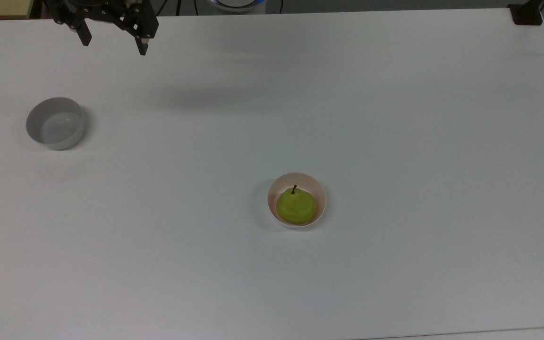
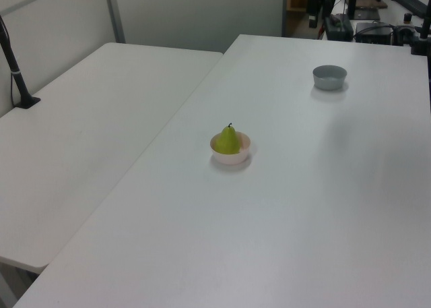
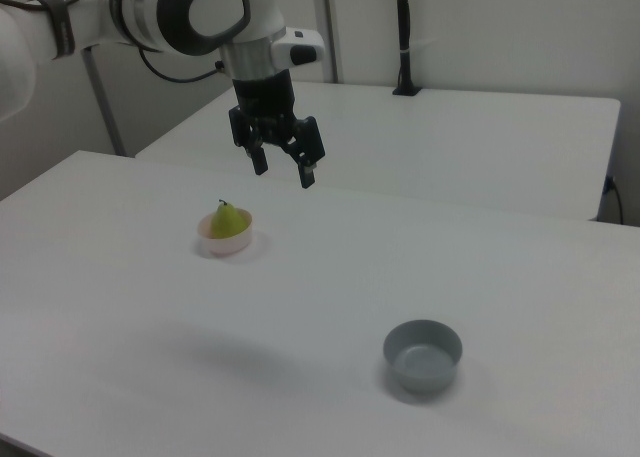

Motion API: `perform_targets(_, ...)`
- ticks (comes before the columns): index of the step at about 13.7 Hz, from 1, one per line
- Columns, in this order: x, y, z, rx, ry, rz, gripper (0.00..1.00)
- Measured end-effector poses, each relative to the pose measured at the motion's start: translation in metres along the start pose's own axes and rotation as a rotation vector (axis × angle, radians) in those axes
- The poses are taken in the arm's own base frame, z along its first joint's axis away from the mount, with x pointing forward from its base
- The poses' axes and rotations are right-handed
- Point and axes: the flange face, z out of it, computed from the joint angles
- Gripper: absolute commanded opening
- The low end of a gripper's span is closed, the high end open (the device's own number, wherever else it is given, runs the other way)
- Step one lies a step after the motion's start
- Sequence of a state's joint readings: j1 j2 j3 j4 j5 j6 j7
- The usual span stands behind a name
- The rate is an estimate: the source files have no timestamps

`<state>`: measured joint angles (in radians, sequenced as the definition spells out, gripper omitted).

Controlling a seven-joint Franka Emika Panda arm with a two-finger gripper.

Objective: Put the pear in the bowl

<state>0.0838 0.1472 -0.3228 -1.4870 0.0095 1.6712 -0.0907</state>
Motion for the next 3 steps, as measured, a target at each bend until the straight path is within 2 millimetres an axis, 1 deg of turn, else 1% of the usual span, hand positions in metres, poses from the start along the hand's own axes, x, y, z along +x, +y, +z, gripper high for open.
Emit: perform_targets(3, -0.0013, -0.0001, 0.0031, -0.005, -0.013, -0.002, 1.00)
